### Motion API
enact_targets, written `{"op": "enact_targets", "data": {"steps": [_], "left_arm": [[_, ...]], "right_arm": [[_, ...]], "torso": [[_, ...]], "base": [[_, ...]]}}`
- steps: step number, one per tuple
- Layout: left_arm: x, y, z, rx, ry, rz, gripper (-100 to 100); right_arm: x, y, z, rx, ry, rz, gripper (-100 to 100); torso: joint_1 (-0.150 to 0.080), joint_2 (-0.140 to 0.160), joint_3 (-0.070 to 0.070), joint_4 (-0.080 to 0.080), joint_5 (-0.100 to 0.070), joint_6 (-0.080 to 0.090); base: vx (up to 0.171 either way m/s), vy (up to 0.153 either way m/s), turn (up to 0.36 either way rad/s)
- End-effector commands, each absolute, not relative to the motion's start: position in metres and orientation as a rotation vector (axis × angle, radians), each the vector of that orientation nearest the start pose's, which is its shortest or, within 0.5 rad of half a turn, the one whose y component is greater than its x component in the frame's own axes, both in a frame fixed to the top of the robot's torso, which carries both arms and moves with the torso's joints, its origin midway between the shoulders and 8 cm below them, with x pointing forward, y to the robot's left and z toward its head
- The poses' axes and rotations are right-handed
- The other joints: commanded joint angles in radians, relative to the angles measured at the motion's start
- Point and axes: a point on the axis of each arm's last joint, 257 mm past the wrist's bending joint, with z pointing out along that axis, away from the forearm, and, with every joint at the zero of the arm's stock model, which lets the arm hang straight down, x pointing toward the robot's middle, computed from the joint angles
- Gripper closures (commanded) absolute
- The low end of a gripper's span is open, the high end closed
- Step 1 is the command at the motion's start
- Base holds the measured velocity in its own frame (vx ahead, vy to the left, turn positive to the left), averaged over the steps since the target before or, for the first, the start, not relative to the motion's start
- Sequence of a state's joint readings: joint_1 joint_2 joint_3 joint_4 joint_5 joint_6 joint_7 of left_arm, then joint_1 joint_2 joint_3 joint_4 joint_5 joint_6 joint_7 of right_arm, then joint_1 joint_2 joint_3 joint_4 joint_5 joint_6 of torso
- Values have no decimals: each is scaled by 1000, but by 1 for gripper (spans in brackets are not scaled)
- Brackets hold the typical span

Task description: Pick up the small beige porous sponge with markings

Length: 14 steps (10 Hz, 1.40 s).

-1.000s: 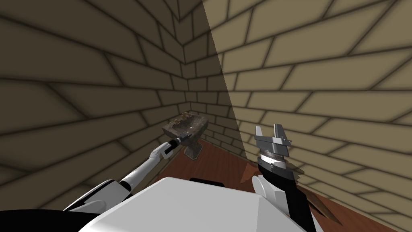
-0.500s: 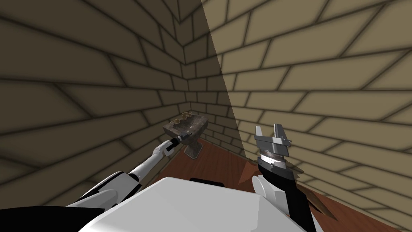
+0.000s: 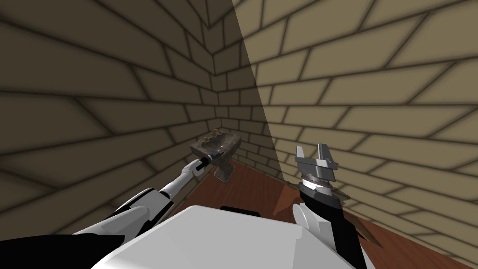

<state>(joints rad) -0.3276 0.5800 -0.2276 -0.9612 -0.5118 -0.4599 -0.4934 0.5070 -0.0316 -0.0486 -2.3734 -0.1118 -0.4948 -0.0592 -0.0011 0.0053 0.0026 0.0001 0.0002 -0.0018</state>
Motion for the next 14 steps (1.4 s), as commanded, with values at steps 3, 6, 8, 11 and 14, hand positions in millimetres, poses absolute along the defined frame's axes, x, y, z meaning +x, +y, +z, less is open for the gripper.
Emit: {"op": "enact_targets", "data": {"steps": [3,6,8,11,14], "left_arm": [[608,298,-257,318,1662,-273,-100],[619,312,-259,296,1686,-243,-100],[636,301,-243,309,1662,-262,-100],[637,308,-245,301,1673,-251,-100],[638,308,-245,299,1674,-249,100]], "right_arm": [[320,-299,64,646,498,1402,0],[320,-299,64,646,498,1402,0],[320,-299,64,646,498,1402,0],[320,-299,64,646,498,1402,0],[320,-299,64,646,498,1402,0]], "torso": [[1,-4,-2,-1,0,0],[0,-2,-1,0,0,0],[1,-1,-1,0,0,0],[0,-4,-2,-1,0,0],[2,-5,-3,-2,1,0]], "base": [[-37,-9,-4],[-48,-7,-4],[-81,-4,-12],[-15,-7,-1],[0,0,0]]}}
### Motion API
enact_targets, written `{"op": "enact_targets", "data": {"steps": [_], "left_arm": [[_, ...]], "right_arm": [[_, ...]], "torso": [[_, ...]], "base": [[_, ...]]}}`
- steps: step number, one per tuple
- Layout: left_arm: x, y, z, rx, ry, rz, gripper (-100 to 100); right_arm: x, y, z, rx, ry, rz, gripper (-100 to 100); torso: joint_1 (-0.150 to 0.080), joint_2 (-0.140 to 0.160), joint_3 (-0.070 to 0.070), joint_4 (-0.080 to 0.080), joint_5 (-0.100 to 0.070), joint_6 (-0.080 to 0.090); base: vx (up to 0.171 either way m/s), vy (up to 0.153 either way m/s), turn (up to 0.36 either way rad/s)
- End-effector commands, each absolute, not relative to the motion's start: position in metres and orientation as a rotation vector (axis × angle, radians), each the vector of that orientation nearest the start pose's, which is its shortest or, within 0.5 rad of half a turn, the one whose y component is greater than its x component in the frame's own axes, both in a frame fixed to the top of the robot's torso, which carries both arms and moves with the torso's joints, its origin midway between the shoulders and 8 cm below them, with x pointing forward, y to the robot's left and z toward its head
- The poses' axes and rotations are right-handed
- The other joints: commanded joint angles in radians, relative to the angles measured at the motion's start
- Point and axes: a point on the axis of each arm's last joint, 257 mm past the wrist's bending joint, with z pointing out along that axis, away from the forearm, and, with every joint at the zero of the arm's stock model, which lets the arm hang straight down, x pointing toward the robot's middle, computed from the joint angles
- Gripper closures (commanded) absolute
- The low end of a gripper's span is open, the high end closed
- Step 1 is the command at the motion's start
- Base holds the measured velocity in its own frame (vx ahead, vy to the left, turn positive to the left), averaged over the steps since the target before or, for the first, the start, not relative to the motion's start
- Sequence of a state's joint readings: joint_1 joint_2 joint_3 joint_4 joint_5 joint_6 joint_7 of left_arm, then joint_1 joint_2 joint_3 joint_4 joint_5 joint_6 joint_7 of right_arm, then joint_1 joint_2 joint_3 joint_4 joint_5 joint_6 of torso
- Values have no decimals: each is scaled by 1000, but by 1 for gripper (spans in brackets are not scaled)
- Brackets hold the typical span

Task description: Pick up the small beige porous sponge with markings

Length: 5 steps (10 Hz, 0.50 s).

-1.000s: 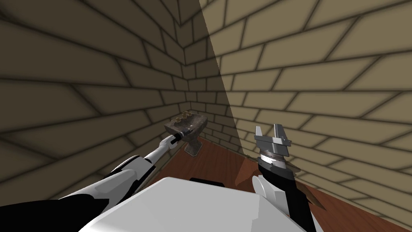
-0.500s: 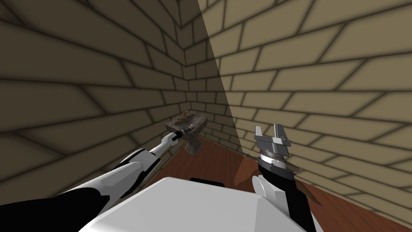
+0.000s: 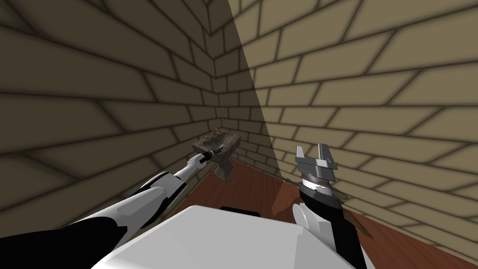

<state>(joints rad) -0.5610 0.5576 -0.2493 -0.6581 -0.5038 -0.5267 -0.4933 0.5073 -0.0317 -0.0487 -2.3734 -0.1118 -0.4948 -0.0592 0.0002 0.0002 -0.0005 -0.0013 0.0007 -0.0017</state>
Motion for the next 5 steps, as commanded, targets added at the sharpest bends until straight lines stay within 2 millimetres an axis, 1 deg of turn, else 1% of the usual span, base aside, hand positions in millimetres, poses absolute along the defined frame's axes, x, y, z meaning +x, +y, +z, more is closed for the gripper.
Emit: {"op": "enact_targets", "data": {"steps": [1,2,3,4,5], "left_arm": [[638,309,-245,299,1675,-249,100],[637,309,-245,298,1675,-249,100],[637,309,-245,298,1675,-249,0],[628,319,-256,286,1692,-227,100],[622,313,-257,294,1685,-240,100]], "right_arm": [[320,-299,64,646,498,1402,0],[320,-299,64,646,498,1402,0],[320,-299,64,646,498,1402,0],[320,-299,64,646,498,1402,0],[320,-299,64,646,498,1402,0]], "torso": [[0,0,0,0,0,0],[0,0,0,0,0,0],[0,0,0,0,0,0],[0,0,0,0,0,0],[1,-3,-1,-1,0,-1]], "base": [[0,0,0],[0,0,0],[0,0,0],[68,20,8],[101,18,4]]}}
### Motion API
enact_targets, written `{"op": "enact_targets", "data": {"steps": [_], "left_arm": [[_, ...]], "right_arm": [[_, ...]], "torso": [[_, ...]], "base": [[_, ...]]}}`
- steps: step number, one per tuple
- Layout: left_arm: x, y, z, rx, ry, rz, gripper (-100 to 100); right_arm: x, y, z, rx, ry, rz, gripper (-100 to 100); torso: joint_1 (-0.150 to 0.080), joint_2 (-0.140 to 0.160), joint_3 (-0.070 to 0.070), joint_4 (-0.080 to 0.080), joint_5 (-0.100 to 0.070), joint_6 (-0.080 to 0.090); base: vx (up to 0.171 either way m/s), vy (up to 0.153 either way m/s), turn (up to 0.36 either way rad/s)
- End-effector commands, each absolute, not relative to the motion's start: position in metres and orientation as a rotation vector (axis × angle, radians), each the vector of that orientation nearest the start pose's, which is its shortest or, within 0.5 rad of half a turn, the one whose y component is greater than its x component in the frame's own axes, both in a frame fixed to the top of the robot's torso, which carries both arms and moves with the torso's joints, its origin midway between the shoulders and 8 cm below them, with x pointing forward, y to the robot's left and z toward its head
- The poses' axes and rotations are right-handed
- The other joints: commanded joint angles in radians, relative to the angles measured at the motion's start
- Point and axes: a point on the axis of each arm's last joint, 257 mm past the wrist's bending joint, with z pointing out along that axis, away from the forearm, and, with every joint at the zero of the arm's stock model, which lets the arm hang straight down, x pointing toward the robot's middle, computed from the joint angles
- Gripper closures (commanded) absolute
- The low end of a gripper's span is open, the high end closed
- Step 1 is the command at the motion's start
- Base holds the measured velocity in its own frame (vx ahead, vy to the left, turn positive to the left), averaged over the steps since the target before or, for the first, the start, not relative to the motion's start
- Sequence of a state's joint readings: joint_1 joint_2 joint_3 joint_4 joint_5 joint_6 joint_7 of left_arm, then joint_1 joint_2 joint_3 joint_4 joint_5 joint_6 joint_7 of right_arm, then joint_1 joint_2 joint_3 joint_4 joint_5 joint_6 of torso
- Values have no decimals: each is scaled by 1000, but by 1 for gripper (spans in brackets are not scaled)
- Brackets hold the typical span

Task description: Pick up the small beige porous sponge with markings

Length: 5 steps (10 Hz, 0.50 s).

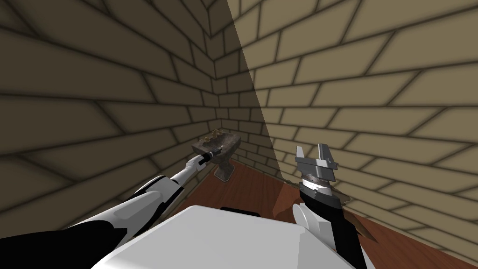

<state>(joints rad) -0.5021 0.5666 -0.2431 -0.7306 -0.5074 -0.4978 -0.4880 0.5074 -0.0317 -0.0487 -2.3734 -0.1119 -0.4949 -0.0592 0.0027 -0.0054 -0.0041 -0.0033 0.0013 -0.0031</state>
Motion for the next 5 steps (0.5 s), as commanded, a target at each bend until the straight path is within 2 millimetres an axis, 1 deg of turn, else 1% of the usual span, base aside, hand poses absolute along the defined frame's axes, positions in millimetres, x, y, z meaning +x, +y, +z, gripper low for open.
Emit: {"op": "enact_targets", "data": {"steps": [1,2,3,4,5], "left_arm": [[619,312,-259,296,1686,-243,100],[612,322,-264,285,1696,-219,100],[604,319,-270,289,1698,-229,100],[599,313,-268,299,1687,-243,100],[591,324,-274,286,1702,-215,100]], "right_arm": [[320,-299,64,646,498,1402,0],[320,-299,64,646,498,1402,0],[320,-299,64,646,498,1402,0],[320,-299,64,646,498,1402,0],[320,-299,64,646,498,1402,0]], "torso": [[0,0,0,0,0,0],[1,0,-1,-1,1,0],[3,-4,-3,-2,1,-1],[5,-5,-5,-4,2,-2],[5,-4,-5,-6,3,-2]], "base": [[59,6,10],[102,14,7],[94,16,8],[38,9,15],[70,19,8]]}}
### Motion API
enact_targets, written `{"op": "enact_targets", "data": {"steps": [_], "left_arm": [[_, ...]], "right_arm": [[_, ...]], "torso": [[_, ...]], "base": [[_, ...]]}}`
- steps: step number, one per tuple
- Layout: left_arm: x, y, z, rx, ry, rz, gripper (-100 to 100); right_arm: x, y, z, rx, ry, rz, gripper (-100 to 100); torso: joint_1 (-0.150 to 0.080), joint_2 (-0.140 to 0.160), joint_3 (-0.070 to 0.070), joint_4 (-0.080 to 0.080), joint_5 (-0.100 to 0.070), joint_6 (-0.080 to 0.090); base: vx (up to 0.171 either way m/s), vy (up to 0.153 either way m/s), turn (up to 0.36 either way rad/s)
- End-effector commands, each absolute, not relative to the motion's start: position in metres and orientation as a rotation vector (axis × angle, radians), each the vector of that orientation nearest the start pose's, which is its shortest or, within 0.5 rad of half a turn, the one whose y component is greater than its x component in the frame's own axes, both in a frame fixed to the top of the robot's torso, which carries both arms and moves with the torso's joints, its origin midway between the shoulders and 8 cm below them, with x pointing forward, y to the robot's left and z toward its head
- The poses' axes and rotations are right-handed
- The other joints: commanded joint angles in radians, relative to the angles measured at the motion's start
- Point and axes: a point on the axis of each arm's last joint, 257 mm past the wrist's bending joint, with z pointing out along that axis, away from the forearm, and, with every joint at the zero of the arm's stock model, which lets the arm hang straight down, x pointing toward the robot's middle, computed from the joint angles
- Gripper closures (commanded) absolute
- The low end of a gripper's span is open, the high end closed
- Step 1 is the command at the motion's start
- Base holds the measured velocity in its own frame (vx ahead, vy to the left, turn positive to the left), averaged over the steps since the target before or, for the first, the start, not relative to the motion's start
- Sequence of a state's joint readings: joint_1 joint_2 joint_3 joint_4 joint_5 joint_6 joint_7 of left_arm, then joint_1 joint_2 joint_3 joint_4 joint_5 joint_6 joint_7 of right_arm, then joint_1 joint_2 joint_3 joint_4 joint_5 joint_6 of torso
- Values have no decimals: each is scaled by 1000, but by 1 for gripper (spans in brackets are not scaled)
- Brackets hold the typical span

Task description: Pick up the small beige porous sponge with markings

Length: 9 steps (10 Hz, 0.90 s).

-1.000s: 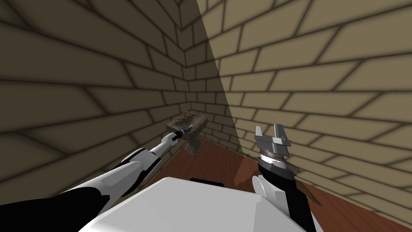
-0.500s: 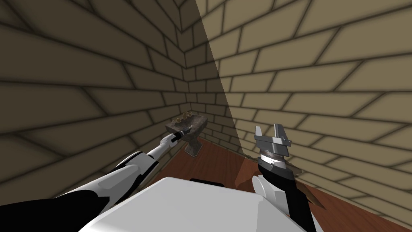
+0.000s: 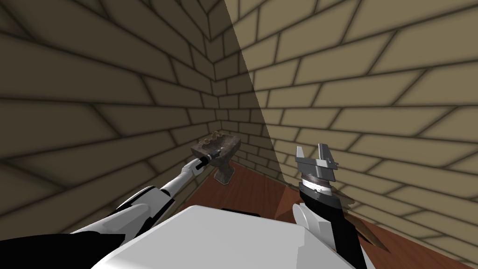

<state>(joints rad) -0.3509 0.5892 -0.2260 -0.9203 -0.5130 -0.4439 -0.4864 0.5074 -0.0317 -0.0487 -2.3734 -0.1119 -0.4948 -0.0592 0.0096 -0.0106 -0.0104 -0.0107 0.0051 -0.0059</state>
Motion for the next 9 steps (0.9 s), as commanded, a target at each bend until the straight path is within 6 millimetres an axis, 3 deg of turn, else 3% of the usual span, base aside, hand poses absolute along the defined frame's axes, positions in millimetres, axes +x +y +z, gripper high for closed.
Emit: {"op": "enact_targets", "data": {"steps": [1,2,3,6,7,9], "left_arm": [[582,316,-274,297,1692,-233,100],[578,312,-274,302,1687,-242,100],[571,321,-276,292,1696,-216,100],[555,310,-278,305,1687,-243,100],[546,322,-284,292,1706,-213,100],[531,314,-288,298,1707,-233,100]], "right_arm": [[320,-299,64,646,498,1402,0],[320,-299,64,646,498,1402,0],[320,-299,64,646,498,1402,0],[320,-299,64,646,498,1402,0],[320,-299,64,646,498,1402,0],[320,-299,64,646,498,1402,0]], "torso": [[0,0,0,0,0,0],[0,-1,-2,-2,1,0],[0,0,-2,-3,2,1],[3,-3,-6,-8,4,0],[3,-2,-5,-8,5,0],[6,-6,-8,-11,6,-2]], "base": [[85,14,13],[45,4,11],[78,14,5],[47,5,6],[55,18,5],[71,8,7]]}}
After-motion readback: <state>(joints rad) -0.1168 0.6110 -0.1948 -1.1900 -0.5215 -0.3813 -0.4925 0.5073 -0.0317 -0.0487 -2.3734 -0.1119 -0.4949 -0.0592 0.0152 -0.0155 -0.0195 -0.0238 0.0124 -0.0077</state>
